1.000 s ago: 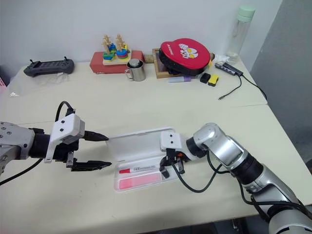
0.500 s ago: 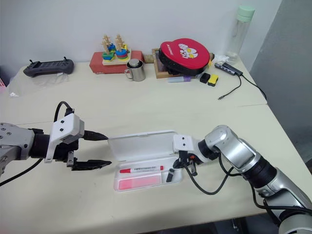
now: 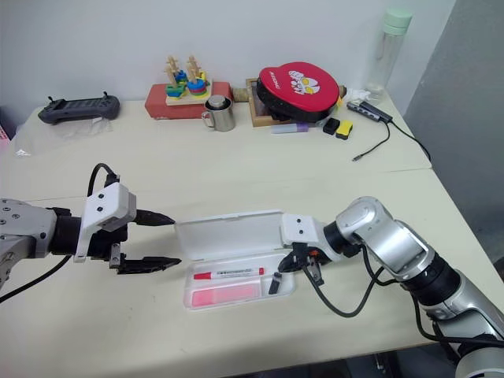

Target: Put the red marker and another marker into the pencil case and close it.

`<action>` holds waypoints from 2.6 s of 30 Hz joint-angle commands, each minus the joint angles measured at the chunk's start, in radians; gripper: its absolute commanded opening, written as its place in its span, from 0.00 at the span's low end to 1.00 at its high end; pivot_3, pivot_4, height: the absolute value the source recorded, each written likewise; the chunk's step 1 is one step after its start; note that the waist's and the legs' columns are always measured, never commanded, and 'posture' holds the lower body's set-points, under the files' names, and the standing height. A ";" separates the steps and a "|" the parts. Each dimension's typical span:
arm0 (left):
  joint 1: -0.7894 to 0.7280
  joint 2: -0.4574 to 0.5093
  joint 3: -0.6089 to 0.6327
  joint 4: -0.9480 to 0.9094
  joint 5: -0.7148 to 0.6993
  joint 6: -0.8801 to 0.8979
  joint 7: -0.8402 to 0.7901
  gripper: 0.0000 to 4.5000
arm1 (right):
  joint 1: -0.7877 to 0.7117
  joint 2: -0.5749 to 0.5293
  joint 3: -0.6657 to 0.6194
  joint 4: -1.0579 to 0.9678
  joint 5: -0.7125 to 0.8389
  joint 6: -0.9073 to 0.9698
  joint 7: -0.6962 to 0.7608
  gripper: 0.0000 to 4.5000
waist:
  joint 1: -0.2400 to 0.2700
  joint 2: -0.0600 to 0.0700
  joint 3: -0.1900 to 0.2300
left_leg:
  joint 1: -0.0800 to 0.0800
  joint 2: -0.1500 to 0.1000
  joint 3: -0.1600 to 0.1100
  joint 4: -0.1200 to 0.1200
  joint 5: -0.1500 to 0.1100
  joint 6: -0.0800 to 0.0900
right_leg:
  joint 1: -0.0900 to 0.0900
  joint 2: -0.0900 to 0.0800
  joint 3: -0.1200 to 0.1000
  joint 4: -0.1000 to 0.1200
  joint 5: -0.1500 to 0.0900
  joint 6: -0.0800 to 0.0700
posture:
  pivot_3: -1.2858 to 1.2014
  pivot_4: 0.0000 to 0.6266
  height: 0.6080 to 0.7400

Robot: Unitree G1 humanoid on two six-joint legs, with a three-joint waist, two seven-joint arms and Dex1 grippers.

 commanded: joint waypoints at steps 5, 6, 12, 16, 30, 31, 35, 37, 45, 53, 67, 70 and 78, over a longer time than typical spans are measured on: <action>-0.020 0.000 0.019 -0.006 0.001 -0.002 0.006 1.00 | -0.019 0.047 0.018 0.012 -0.016 -0.012 -0.019 0.00 | 0.000 0.000 0.000 | 0.000 0.000 0.000 0.000 0.000 0.000 | 0.000 0.000 0.000 0.000 0.000 0.000 | 0.52 0.24 1.00; -0.018 0.001 0.021 -0.009 -0.001 0.000 0.005 1.00 | -0.027 0.063 0.025 0.030 -0.025 -0.020 -0.026 0.00 | -0.001 0.000 0.000 | 0.000 0.000 0.000 0.000 0.000 0.000 | 0.000 0.000 0.000 0.000 0.000 0.000 | 0.52 0.24 1.00; -0.014 0.001 0.027 -0.017 -0.004 0.007 0.008 1.00 | -0.037 0.095 0.048 0.094 -0.056 -0.052 -0.035 0.00 | -0.001 0.000 0.000 | 0.000 0.000 0.000 0.000 0.000 0.000 | 0.000 0.000 0.000 0.000 0.000 0.000 | 0.52 0.24 1.00; -0.007 0.000 0.035 -0.022 -0.007 0.014 0.013 1.00 | -0.016 0.068 0.052 0.095 -0.069 -0.068 -0.019 0.00 | -0.001 0.000 0.000 | 0.000 0.000 0.000 0.000 0.000 0.000 | 0.000 0.000 0.000 0.000 0.000 0.000 | 0.52 0.24 1.00; -0.008 -0.009 0.030 -0.018 -0.007 0.009 0.022 1.00 | 0.021 -0.029 0.010 0.022 -0.042 -0.058 0.013 0.00 | -0.001 0.000 0.000 | 0.000 0.000 0.000 0.000 0.000 0.000 | 0.000 0.000 0.000 0.000 0.000 0.000 | 0.52 0.24 1.00; -0.009 -0.009 0.029 -0.018 -0.007 0.009 0.022 1.00 | 0.020 -0.028 0.009 0.022 -0.043 -0.057 0.011 0.00 | -0.001 0.000 0.000 | 0.000 0.000 0.000 0.000 0.000 0.000 | 0.000 0.000 0.000 0.000 0.000 0.000 | 0.52 0.24 1.00; 0.020 -0.002 0.072 -0.039 -0.042 0.040 0.005 1.00 | -0.017 -0.023 -0.057 -0.007 0.013 -0.001 0.007 0.00 | -0.001 0.000 0.000 | 0.000 0.000 0.000 0.000 0.000 0.000 | 0.000 0.000 0.000 0.000 0.000 0.000 | 0.52 0.24 1.00; 0.049 0.006 0.123 -0.055 -0.080 0.075 -0.012 1.00 | -0.033 -0.028 -0.085 -0.020 0.027 0.012 0.003 0.00 | -0.003 0.000 0.000 | 0.000 0.000 0.000 0.000 0.000 0.000 | 0.000 0.000 0.000 0.000 0.000 0.000 | 0.52 0.24 1.00; 0.207 0.020 0.365 -0.143 -0.181 0.212 -0.071 1.00 | -0.077 -0.058 -0.138 0.008 0.033 0.002 -0.002 0.00 | -0.001 0.000 0.000 | 0.000 0.000 0.000 0.000 0.000 0.000 | 0.000 0.000 0.000 0.000 0.000 0.000 | 0.52 0.24 1.00; 0.302 0.002 0.473 -0.205 -0.182 0.235 -0.055 1.00 | -0.144 -0.037 -0.145 0.197 -0.061 -0.126 -0.061 0.00 | -0.004 0.000 0.000 | 0.000 0.000 0.000 0.000 0.000 0.000 | 0.000 0.000 0.000 0.000 0.000 0.000 | 0.52 0.24 1.00; 0.387 -0.045 0.542 -0.265 -0.202 0.265 -0.023 1.00 | -0.189 0.100 -0.137 0.345 -0.136 -0.216 -0.120 0.00 | -0.008 0.001 0.000 | 0.000 0.000 0.001 -0.001 0.000 0.000 | -0.001 0.000 0.000 0.000 0.000 0.000 | 0.52 0.24 1.00; 0.401 -0.050 0.537 -0.269 -0.193 0.253 -0.015 1.00 | -0.196 0.115 -0.139 0.335 -0.132 -0.206 -0.118 0.00 | -0.008 0.001 0.000 | 0.000 0.000 0.000 -0.001 0.000 0.000 | -0.001 0.000 0.000 0.000 0.000 0.000 | 0.52 0.24 1.00; 0.352 -0.057 0.468 -0.246 -0.193 0.229 0.043 1.00 | -0.152 0.104 -0.097 0.167 -0.088 -0.148 -0.035 0.00 | -0.006 0.000 0.000 | 0.000 0.000 0.000 -0.001 0.000 0.000 | 0.000 0.000 0.000 0.000 0.000 0.000 | 0.52 0.24 1.00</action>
